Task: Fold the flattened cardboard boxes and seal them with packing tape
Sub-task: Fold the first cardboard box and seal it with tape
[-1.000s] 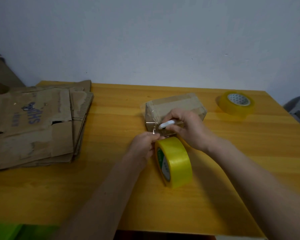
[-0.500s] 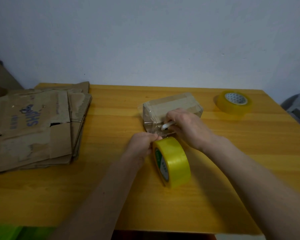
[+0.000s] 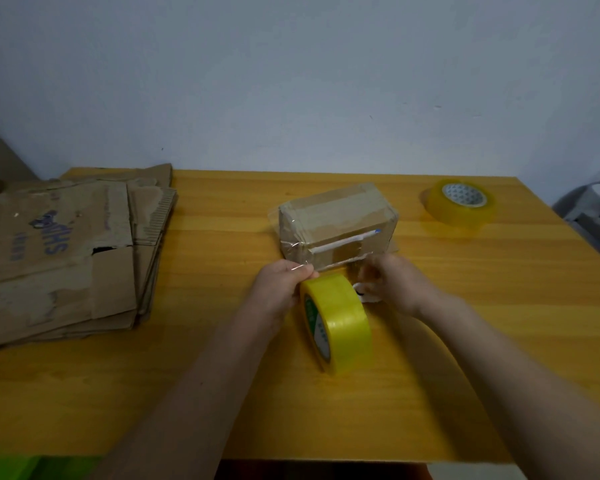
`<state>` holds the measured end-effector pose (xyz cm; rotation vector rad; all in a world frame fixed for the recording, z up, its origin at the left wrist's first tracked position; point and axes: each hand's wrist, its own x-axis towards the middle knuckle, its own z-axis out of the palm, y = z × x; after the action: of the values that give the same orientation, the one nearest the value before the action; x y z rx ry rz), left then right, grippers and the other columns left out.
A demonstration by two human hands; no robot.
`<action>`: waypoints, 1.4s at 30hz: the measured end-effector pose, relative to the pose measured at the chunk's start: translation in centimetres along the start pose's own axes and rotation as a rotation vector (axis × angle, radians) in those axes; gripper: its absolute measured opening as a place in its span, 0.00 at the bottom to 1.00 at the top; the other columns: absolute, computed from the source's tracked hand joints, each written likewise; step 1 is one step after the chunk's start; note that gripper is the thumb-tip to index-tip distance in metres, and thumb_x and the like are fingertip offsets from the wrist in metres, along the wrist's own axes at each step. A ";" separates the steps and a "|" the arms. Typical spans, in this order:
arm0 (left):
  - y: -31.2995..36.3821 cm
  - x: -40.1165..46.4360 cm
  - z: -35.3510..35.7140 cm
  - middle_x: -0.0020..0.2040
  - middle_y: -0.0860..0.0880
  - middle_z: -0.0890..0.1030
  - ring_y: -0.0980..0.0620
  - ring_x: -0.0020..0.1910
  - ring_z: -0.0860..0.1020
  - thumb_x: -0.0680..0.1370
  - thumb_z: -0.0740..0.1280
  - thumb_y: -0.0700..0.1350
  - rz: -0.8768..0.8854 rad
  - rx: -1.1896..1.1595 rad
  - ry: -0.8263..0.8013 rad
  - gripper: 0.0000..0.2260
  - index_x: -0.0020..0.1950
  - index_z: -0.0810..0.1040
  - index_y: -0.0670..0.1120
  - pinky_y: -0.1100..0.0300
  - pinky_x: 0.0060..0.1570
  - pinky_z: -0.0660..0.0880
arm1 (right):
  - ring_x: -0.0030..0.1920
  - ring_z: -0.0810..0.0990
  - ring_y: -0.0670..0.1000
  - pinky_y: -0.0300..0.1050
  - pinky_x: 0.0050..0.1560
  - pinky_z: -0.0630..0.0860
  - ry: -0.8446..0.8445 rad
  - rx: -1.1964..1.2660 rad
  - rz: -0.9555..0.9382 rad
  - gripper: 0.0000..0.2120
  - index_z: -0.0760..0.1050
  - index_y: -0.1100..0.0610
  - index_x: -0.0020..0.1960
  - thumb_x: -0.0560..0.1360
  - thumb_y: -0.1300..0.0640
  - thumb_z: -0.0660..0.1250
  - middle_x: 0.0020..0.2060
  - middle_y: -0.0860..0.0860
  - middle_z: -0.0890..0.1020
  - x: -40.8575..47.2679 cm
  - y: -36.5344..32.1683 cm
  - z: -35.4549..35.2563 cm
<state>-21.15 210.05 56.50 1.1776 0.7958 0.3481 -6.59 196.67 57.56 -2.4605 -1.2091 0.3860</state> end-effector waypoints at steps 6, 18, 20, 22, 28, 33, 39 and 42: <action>0.1 -0.3 -0.2 0.38 0.46 0.82 0.48 0.42 0.78 0.78 0.66 0.36 0.004 -0.048 -0.060 0.07 0.40 0.76 0.41 0.50 0.53 0.75 | 0.62 0.69 0.51 0.47 0.61 0.68 0.262 -0.037 -0.461 0.18 0.76 0.52 0.64 0.74 0.58 0.69 0.61 0.51 0.75 2.1 -6.1 -2.2; 1.4 -2.1 -2.1 0.32 0.48 0.76 0.55 0.28 0.74 0.80 0.64 0.41 -0.048 0.018 -0.290 0.08 0.41 0.75 0.43 0.62 0.30 0.73 | 0.66 0.68 0.51 0.50 0.68 0.66 0.052 0.132 -0.342 0.22 0.78 0.51 0.63 0.70 0.59 0.74 0.64 0.48 0.74 5.6 -6.9 -1.7; 1.5 -2.6 -2.6 0.32 0.47 0.76 0.54 0.28 0.74 0.79 0.64 0.41 -0.043 0.021 -0.314 0.07 0.41 0.75 0.43 0.61 0.29 0.73 | 0.65 0.69 0.51 0.52 0.68 0.68 0.087 0.153 -0.336 0.21 0.78 0.51 0.62 0.70 0.61 0.74 0.64 0.48 0.74 5.7 -6.8 -1.3; 1.6 -3.1 -3.0 0.34 0.46 0.78 0.52 0.29 0.75 0.78 0.66 0.41 -0.020 0.030 -0.307 0.06 0.42 0.76 0.43 0.60 0.30 0.74 | 0.66 0.70 0.51 0.53 0.68 0.68 0.082 0.152 -0.334 0.22 0.77 0.52 0.63 0.70 0.62 0.73 0.65 0.49 0.74 5.8 -6.7 -1.3; 1.1 -4.5 -1.5 0.35 0.47 0.82 0.54 0.31 0.77 0.77 0.68 0.36 0.226 -0.028 -0.043 0.05 0.41 0.75 0.41 0.63 0.32 0.74 | 0.61 0.74 0.47 0.39 0.63 0.68 0.302 0.292 -0.318 0.15 0.78 0.53 0.61 0.74 0.59 0.70 0.60 0.50 0.78 2.0 -7.6 -2.4; 0.9 -5.5 0.0 0.38 0.42 0.84 0.47 0.39 0.82 0.75 0.69 0.35 0.497 0.175 0.022 0.06 0.39 0.76 0.42 0.55 0.42 0.77 | 0.40 0.80 0.45 0.37 0.42 0.76 0.043 0.836 -0.102 0.05 0.81 0.59 0.44 0.72 0.57 0.72 0.39 0.50 0.84 -4.4 -7.0 -2.1; -0.2 -6.7 2.2 0.43 0.49 0.80 0.52 0.45 0.80 0.73 0.72 0.42 0.659 0.325 0.006 0.07 0.42 0.75 0.49 0.58 0.47 0.77 | 0.42 0.77 0.53 0.43 0.44 0.74 0.125 1.195 0.071 0.08 0.74 0.59 0.37 0.74 0.62 0.69 0.38 0.57 0.79 -6.4 -5.8 -0.5; -0.4 -7.2 2.6 0.55 0.46 0.73 0.50 0.52 0.80 0.71 0.75 0.40 0.636 0.359 0.048 0.11 0.43 0.75 0.50 0.60 0.55 0.77 | 0.44 0.74 0.52 0.43 0.46 0.71 0.196 1.205 0.074 0.08 0.73 0.59 0.38 0.76 0.62 0.67 0.40 0.58 0.76 -7.1 -5.7 -0.1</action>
<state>-24.30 203.59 59.21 1.7617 0.5164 0.7803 -14.79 194.20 60.72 -1.4313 -0.5090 0.6311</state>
